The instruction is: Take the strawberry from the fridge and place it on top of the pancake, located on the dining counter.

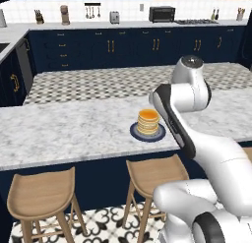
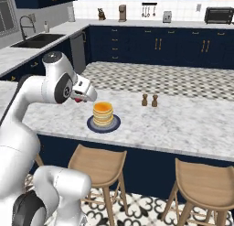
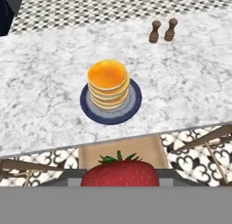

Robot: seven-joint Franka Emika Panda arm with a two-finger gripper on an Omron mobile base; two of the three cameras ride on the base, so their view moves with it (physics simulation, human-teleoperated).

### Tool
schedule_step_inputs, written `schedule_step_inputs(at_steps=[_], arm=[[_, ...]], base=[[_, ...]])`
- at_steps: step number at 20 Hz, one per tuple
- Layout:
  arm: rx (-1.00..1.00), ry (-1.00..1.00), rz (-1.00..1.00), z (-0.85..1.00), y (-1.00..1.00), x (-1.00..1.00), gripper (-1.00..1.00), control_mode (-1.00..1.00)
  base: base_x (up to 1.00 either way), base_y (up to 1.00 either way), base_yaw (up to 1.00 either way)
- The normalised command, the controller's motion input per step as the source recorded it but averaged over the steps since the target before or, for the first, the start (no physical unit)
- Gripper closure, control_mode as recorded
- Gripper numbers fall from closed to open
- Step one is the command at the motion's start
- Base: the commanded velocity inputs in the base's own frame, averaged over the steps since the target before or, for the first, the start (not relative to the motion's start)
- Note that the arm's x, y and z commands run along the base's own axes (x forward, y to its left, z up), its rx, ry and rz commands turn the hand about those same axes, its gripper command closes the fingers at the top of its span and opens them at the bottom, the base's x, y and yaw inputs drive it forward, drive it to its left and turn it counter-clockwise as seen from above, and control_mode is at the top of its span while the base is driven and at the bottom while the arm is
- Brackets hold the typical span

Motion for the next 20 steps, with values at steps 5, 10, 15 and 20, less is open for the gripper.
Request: schedule_step_inputs(at_steps=[5,10,15,20], arm=[[0.00,0.01,0.00,-0.48,0.00,1.00,1.00,-1.00],[0.00,0.02,0.00,-0.71,0.00,1.00,1.00,-1.00],[0.02,0.02,0.00,-0.36,-0.04,0.87,1.00,-1.00],[0.01,0.02,0.00,-0.26,-0.06,0.45,1.00,-1.00]], base=[[0.00,0.00,0.00],[0.00,0.00,0.00],[0.00,0.00,0.00],[0.00,0.00,0.00]])
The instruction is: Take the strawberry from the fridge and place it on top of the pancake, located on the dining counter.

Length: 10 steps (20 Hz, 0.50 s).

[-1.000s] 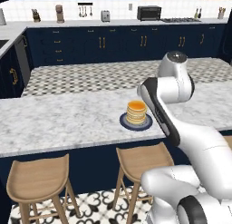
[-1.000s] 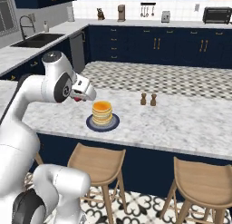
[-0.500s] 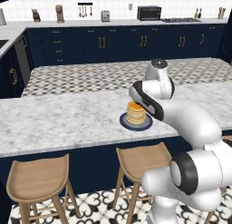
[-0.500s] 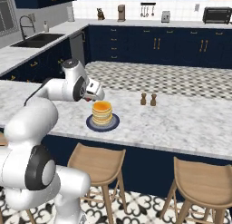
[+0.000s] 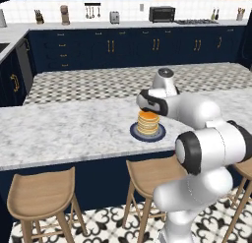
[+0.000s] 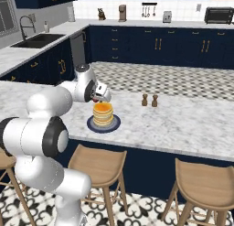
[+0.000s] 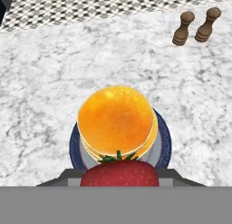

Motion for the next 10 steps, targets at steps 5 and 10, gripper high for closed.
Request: schedule_step_inputs(at_steps=[5,10], arm=[[0.00,0.05,0.00,-0.46,-0.04,0.16,1.00,-1.00],[0.00,0.03,0.00,-0.12,-0.17,0.24,1.00,-1.00]], base=[[0.00,0.00,0.00],[0.00,0.00,0.00]])
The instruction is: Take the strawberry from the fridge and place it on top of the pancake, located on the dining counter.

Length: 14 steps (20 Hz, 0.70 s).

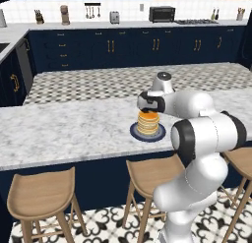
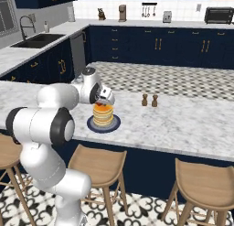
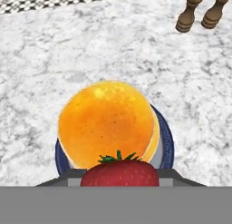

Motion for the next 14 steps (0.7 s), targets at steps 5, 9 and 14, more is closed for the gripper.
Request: schedule_step_inputs(at_steps=[5,9,14], arm=[[0.00,0.13,0.00,0.00,-0.02,0.26,1.00,-1.00],[0.00,0.16,0.01,-0.05,-0.01,0.36,1.00,-1.00],[0.00,0.03,0.00,-0.25,0.00,0.05,1.00,-1.00]], base=[[0.00,0.00,0.00],[0.00,0.00,0.00],[0.00,0.00,0.00]])
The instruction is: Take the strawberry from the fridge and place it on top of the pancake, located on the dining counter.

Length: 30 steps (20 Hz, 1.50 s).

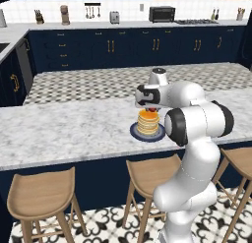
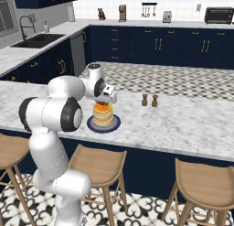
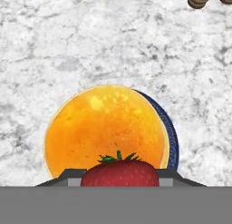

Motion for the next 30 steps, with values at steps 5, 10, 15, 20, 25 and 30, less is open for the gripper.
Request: schedule_step_inputs(at_steps=[5,10,15,20,25,30], arm=[[0.00,0.00,0.00,-0.27,0.00,0.00,1.00,-1.00],[0.00,0.00,0.00,-0.23,0.00,0.00,1.00,-1.00],[0.00,0.00,0.00,-0.23,0.00,0.00,1.00,-1.00],[0.00,0.00,0.00,-0.21,0.00,0.00,1.00,-1.00],[0.00,0.01,0.00,-0.12,0.03,0.00,-1.00,-1.00],[-0.01,0.01,0.00,0.08,0.08,0.00,-1.00,-1.00]], base=[[0.00,0.00,0.00],[0.00,0.00,0.00],[0.00,0.00,0.00],[0.00,0.00,0.00],[0.00,0.00,0.00],[0.00,0.00,0.00]])
